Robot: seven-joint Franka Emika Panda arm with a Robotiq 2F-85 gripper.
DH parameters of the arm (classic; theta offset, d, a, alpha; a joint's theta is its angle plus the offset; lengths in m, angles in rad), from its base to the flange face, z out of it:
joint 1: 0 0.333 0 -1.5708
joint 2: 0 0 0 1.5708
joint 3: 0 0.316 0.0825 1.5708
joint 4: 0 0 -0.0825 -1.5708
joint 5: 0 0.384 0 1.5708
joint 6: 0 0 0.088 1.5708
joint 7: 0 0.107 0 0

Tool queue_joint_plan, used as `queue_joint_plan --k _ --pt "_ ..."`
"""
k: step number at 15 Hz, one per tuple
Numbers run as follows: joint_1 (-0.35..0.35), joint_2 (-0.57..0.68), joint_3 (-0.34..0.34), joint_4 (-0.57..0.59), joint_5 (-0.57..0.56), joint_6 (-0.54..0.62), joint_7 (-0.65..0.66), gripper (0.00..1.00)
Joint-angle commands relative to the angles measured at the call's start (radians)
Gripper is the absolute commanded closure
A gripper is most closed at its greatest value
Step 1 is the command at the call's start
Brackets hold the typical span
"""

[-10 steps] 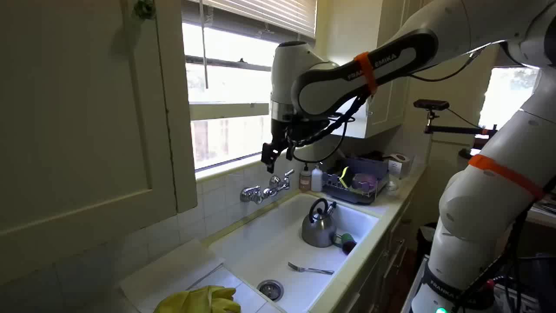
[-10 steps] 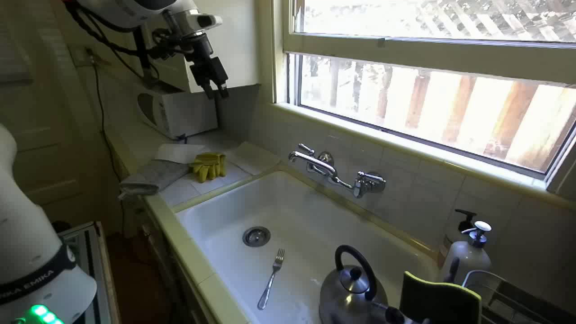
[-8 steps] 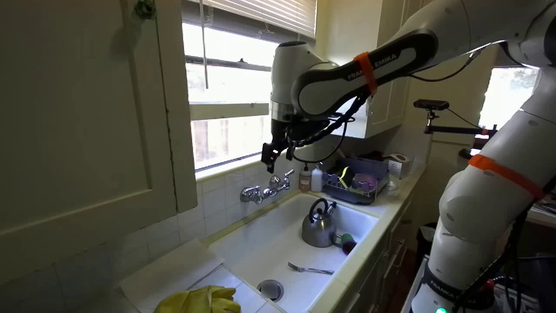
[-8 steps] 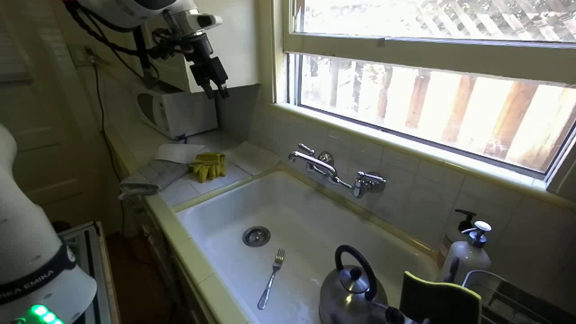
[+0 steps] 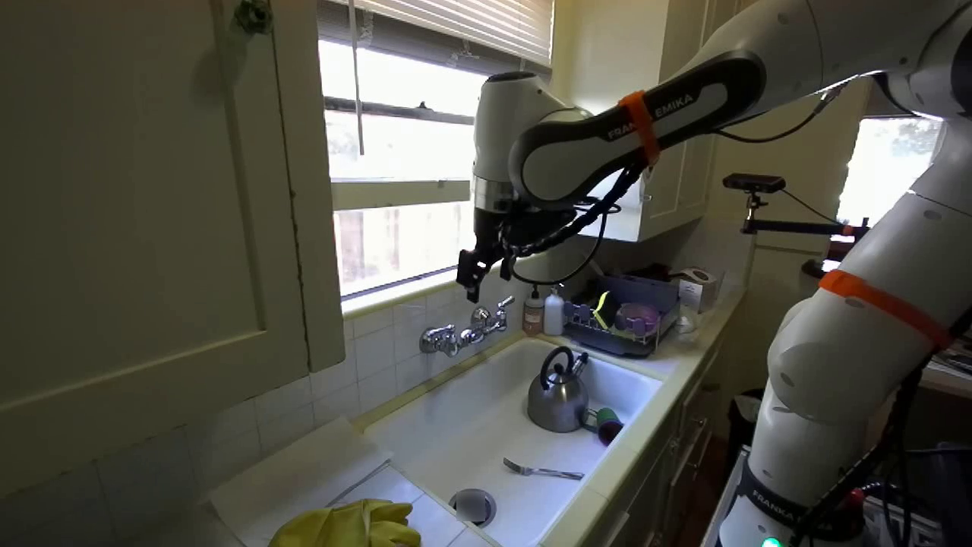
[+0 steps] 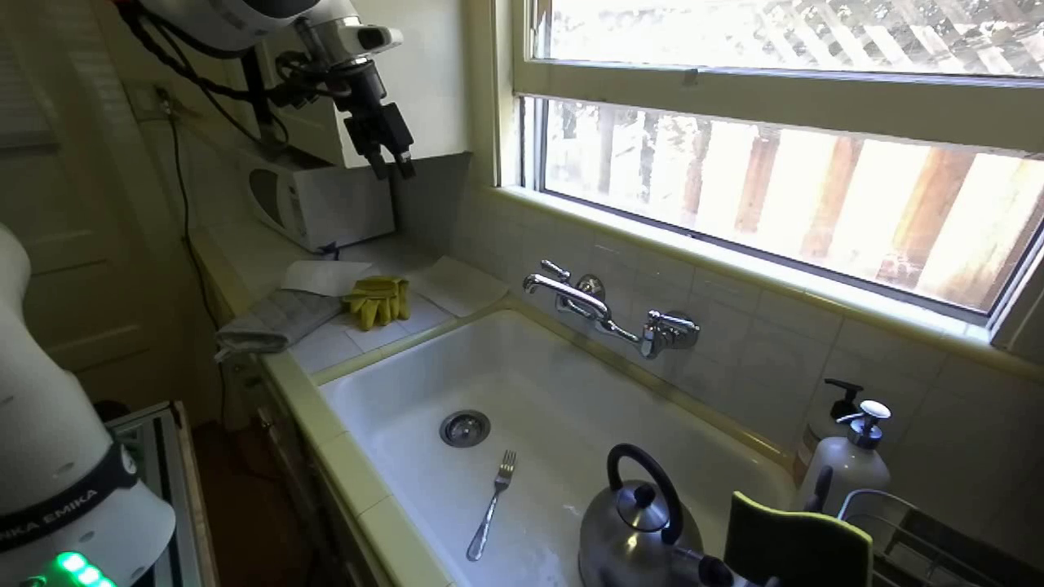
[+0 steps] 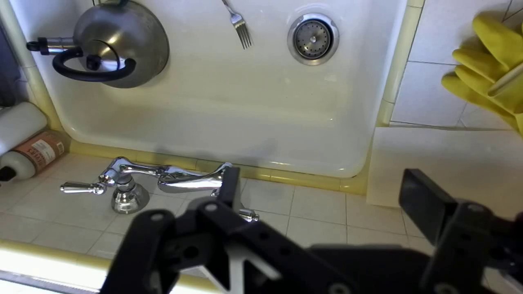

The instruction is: Put the sponge in the sink.

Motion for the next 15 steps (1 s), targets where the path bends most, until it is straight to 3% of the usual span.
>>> queue_joint_plan --k 1,3,5,9,15 --pt "0.032 0.005 -0.028 0.002 -0.016 -0.004 0.012 0.00" --pt "0.032 0.005 -0.028 0.002 -0.016 -0.004 0.012 0.00" --pt "-0.041 0.065 0.000 0.021 -0.104 -0.027 0.155 0.00" --pt "-0.126 0.165 -0.047 0.005 -0.251 0.033 0.332 0.00" --pt "-0.174 0.378 -0.212 0.071 -0.429 0.025 0.607 0.00"
